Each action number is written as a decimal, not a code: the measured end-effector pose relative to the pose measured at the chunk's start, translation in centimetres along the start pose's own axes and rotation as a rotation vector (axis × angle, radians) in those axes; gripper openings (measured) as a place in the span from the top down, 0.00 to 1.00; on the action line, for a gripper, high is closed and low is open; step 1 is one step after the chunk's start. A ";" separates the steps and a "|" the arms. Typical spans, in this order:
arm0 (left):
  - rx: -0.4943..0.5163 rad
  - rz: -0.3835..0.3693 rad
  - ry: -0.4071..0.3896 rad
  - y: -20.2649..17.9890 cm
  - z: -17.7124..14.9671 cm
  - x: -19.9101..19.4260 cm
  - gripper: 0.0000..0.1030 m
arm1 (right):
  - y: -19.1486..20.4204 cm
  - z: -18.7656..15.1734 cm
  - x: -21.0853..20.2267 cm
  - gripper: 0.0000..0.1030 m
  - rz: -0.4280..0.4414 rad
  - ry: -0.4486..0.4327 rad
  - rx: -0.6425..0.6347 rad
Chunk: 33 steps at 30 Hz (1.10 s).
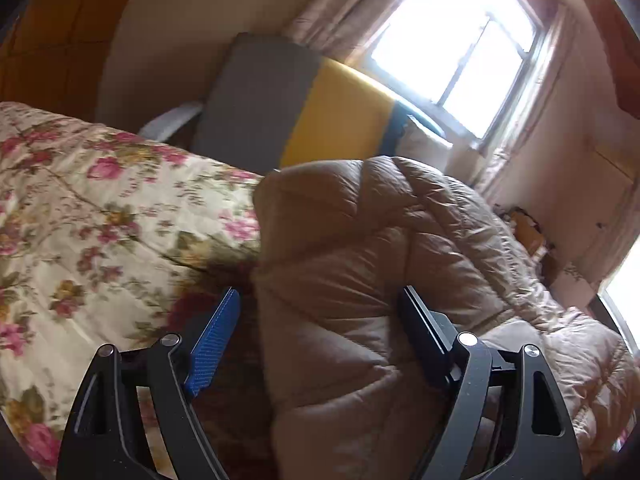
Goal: Fold large clothes
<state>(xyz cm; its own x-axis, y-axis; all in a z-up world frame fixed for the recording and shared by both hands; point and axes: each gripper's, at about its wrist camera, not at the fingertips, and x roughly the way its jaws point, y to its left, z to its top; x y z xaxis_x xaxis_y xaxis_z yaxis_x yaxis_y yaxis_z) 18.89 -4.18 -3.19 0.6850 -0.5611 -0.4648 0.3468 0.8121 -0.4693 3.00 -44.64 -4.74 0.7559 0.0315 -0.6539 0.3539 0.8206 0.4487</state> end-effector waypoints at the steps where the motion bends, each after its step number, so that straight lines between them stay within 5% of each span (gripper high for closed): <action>1: 0.013 -0.028 0.009 -0.6 0.0 0.2 0.23 | 0.9 0.0 0.8 0.02 0.025 0.007 -0.025; 4: 0.081 -0.093 0.028 -3.1 0.2 0.7 0.23 | 3.1 1.1 2.4 0.02 0.128 -0.001 -0.047; 7: 0.119 -0.103 0.039 -4.9 0.2 1.3 0.22 | 4.1 2.6 5.3 0.02 0.212 0.084 -0.054; 12: 0.196 -0.097 0.050 -7.8 0.5 2.1 0.21 | 0.5 2.3 7.4 0.02 0.079 0.132 -0.016; 18: 0.456 -0.072 0.074 -15.4 -1.3 4.0 0.16 | -1.6 0.8 7.3 0.02 -0.026 0.117 -0.067; 22: 0.687 0.067 0.109 -19.2 -4.4 6.4 0.08 | -1.8 0.6 6.8 0.02 -0.069 0.101 -0.087; 24: 0.717 0.081 0.108 -19.6 -5.5 7.0 0.07 | -2.4 0.8 5.7 0.02 -0.105 0.082 -0.086; 29: 0.768 0.093 0.090 -19.5 -7.2 7.7 0.06 | -3.9 2.2 -0.7 0.02 -0.339 -0.087 -0.052; 33: 0.768 0.104 0.082 -19.6 -7.6 7.7 0.04 | 0.5 4.4 -7.4 0.02 -0.325 -0.305 -0.095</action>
<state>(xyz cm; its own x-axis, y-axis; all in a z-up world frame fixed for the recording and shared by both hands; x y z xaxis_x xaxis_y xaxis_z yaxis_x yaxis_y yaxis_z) 12.52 -25.68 -3.25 0.6993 -0.4614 -0.5460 0.6501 0.7281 0.2173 0.03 -46.96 2.99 0.7467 -0.3946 -0.5355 0.5584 0.8093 0.1822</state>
